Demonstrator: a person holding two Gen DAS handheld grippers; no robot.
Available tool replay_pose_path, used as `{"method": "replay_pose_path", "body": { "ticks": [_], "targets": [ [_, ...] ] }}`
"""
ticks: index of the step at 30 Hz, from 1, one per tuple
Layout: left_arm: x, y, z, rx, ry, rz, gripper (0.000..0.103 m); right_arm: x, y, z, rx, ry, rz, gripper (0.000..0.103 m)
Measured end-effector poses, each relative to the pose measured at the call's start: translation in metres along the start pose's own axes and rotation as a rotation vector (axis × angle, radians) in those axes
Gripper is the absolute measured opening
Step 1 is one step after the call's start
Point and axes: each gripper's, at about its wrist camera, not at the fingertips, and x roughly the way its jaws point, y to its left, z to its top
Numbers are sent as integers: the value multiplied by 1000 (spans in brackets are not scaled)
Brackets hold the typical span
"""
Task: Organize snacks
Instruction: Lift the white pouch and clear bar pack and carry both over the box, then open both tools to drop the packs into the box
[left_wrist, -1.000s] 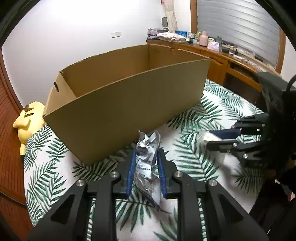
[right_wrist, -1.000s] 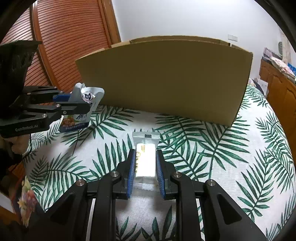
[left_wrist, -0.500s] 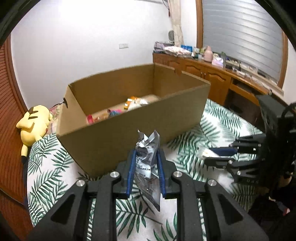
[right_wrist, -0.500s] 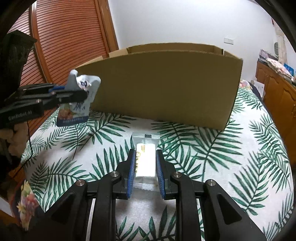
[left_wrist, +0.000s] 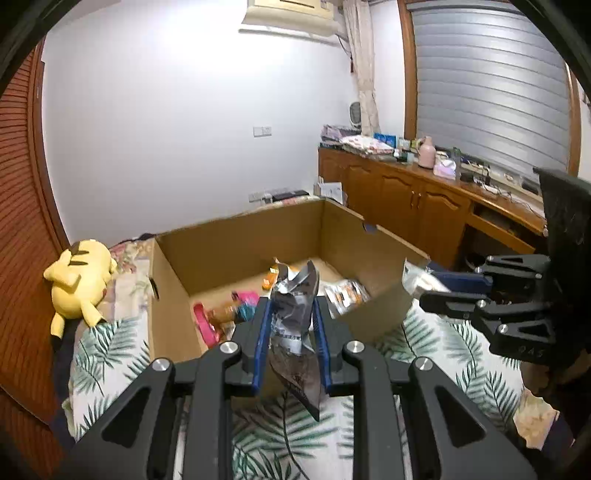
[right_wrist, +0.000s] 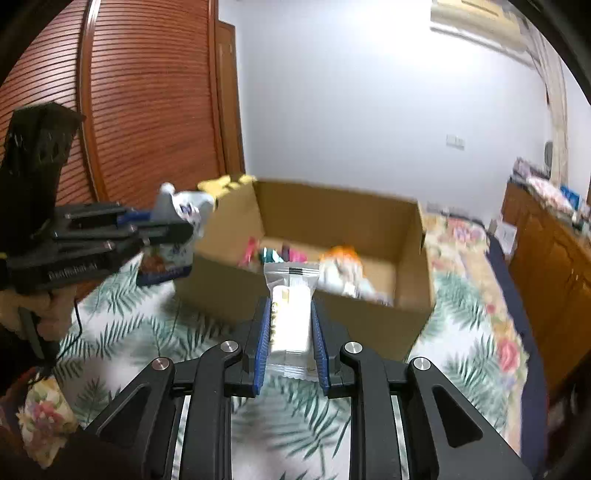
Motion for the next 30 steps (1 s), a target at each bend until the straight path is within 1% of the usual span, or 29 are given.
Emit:
{"method": "replay_pose_path", "body": {
  "ticks": [3,6,9,13,17,23,30],
  "targets": [
    [5,6,13,-7,-22,11,20,2,-1,22,-24,-26,-4,20],
    [15,14,21,-15,-32,30,20,13,-3,38,-42,-32,-2,20],
    [24,24,24,-51,-18,13,20,25,-3,46,-52,-27,0,20],
    [25,31,29,-57,-40,26,20,37,-5,53,-49,-29,13,20],
    [38,41,31,-76,-29,42,20,52,-10,52,-40,-12,18,20],
    [59,48,23,-108,4,71,20,71,-22,45,-5,18,14,20],
    [70,48,14,-108,29,95,21,81,-26,39,13,40,9,20]
  ]
}}
